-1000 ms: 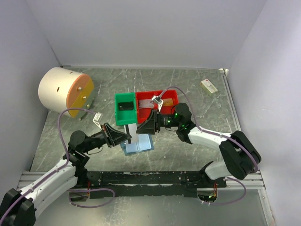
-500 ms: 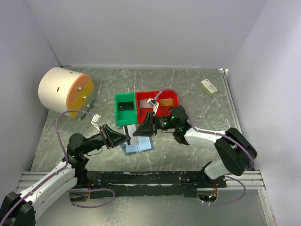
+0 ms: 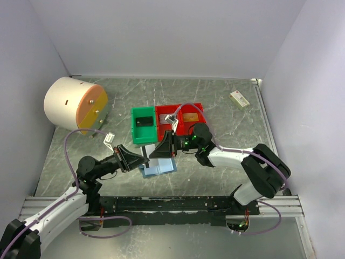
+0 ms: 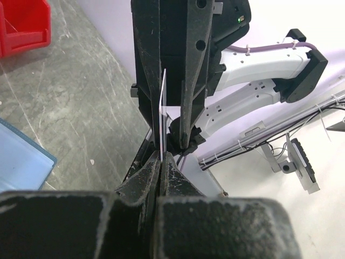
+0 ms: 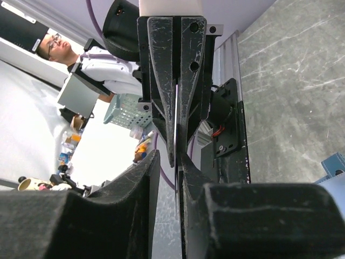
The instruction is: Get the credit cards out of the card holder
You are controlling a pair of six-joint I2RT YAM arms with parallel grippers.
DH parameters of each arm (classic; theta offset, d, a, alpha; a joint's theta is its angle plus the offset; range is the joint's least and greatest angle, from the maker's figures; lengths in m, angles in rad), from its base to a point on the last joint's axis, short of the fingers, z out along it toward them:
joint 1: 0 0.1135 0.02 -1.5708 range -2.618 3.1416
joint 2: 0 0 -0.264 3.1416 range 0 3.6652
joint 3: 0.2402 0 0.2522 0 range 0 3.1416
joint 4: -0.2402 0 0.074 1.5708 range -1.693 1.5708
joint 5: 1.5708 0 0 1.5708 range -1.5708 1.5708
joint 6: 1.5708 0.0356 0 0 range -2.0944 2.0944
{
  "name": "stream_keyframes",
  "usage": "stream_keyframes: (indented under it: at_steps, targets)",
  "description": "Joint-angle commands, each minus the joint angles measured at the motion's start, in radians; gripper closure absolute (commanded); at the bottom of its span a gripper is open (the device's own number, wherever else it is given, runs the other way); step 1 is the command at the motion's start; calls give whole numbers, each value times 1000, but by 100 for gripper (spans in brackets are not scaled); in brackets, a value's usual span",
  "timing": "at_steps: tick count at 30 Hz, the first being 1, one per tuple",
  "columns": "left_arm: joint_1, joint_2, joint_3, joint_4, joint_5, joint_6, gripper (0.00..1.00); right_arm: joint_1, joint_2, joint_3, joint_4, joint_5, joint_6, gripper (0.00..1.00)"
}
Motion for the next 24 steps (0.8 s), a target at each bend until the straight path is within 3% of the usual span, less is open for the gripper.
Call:
stream_keyframes:
  at_steps: [1, 9, 14, 18, 24]
  targets:
    - [8, -5, -7, 68, 1, -9, 93, 9, 13, 21, 29, 4, -5, 82]
    - [8, 0, -6, 61, -1, -5, 93, 10, 16, 22, 26, 10, 2, 99]
    - [8, -6, 6, -19, -21, 22, 86, 11, -4, 36, -53, 30, -52, 100]
    - [8, -31, 32, -148, -43, 63, 68, 8, -43, 58, -180, 73, -137, 100]
    - [8, -126, 101, -433, -126, 159, 11, -16, -112, 98, -426, 174, -311, 100]
